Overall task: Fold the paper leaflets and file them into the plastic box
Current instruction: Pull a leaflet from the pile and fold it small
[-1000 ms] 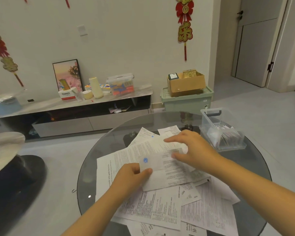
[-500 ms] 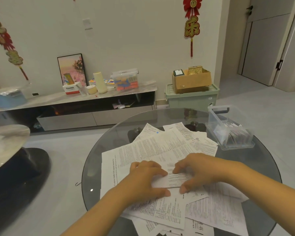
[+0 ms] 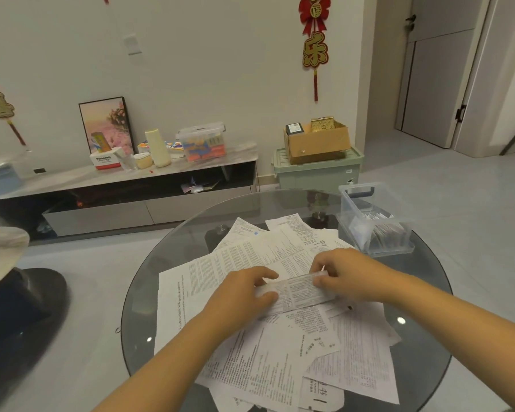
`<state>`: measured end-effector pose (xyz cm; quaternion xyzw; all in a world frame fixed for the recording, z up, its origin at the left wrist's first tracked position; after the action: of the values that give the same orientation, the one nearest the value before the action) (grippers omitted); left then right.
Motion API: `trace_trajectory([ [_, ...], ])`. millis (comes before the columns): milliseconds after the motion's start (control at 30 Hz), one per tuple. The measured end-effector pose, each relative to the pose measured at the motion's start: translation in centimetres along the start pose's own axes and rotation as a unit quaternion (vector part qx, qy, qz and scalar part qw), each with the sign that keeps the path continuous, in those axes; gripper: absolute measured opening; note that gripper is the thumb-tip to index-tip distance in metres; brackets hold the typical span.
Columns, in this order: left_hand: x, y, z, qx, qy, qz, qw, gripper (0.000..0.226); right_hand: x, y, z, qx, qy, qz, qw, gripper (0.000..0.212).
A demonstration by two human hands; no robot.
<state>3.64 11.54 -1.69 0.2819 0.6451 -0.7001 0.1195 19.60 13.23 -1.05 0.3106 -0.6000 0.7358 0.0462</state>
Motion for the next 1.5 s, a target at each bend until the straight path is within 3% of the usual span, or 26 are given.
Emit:
trace_trajectory([
  [100, -0.3, 0.9, -0.3, 0.016, 0.017, -0.072, 0.997, 0.044, -0.9, 0.5, 0.4, 0.009, 0.023, -0.002, 1.0, 0.025],
  [267, 0.4, 1.3, -0.9, 0.006, 0.011, -0.134, 0.991, 0.05, 0.3, 1.9, 0.4, 0.025, -0.023, 0.114, 0.993, 0.051],
  [500, -4.2, 1.1, -0.3, -0.042, 0.154, -0.24, 0.958, 0.015, 0.2, 1.7, 0.3, 0.029, -0.002, 0.12, 0.992, 0.045],
  [700, -5.0, 2.2, 0.1, -0.018, 0.195, -0.193, 0.962, 0.021, -0.2, 1.0, 0.7, 0.035, 0.026, -0.045, 0.998, 0.025],
  [800, -4.1, 3.0, 0.3, 0.038, 0.174, -0.107, 0.978, 0.023, 0.0, 1.0, 1.4, 0.058, 0.036, -0.115, 0.991, 0.011],
  [1033, -2.3, 2.7, 0.4, 0.096, 0.073, 0.064, 0.991, 0.045, -0.2, 0.6, 1.2, 0.037, 0.059, -0.297, 0.952, 0.026],
  [1200, -2.2, 2.8, 0.1, 0.072, 0.057, 0.074, 0.993, 0.054, 0.0, 1.2, 0.5, 0.025, 0.063, -0.271, 0.96, 0.033],
  [1367, -1.9, 2.6, -0.7, 0.023, 0.046, 0.037, 0.998, 0.058, 0.1, 1.9, 0.0, 0.031, 0.067, -0.207, 0.976, 0.021],
  [1500, -1.2, 2.8, -1.2, 0.023, 0.019, 0.021, 0.999, 0.069, 0.3, 2.5, -0.4, 0.03, 0.051, -0.137, 0.989, 0.038],
])
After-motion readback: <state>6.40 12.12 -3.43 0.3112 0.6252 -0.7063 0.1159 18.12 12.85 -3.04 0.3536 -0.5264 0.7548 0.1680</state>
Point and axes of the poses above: each hand's wrist, its own z-axis away from the middle knuckle, its own y-axis out of the palm, x = y × z, the point moved 9 cm from there along -z, towards the middle knuckle, and after that the axes turned 1 degree about x, right-handed, at the moved point
